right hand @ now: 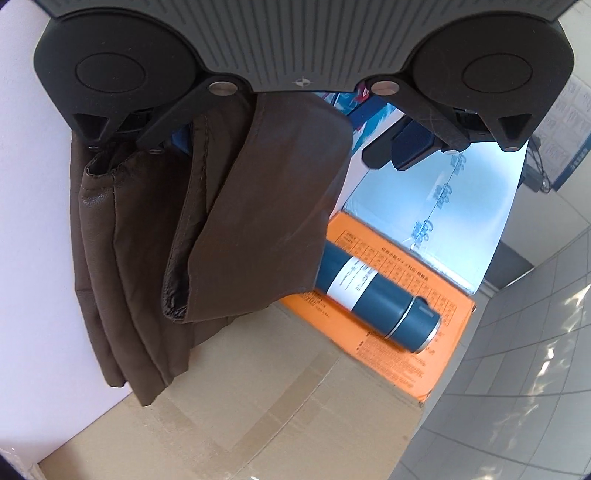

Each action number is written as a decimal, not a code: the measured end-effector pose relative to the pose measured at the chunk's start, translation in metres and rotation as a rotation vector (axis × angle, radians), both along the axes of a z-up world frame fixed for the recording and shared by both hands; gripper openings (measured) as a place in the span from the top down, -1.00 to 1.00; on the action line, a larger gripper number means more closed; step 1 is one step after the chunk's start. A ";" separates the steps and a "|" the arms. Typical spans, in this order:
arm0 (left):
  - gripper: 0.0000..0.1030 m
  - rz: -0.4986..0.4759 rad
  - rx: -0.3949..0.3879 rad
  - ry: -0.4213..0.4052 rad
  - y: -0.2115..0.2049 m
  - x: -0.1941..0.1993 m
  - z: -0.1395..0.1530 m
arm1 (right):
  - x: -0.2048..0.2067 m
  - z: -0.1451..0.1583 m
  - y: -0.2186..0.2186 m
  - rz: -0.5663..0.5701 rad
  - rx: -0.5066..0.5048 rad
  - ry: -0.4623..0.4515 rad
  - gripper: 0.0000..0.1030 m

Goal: Fold clothes

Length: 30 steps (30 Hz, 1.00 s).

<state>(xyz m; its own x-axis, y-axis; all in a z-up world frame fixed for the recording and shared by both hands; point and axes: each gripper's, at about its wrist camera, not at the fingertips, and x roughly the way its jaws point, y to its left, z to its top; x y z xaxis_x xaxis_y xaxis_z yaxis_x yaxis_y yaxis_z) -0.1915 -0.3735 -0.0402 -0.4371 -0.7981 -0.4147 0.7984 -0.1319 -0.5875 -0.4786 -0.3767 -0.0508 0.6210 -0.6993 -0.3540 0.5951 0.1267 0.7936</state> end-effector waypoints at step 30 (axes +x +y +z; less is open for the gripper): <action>-1.00 -0.114 -0.118 -0.001 0.049 0.068 0.102 | 0.146 0.033 0.109 0.666 -0.641 0.565 0.46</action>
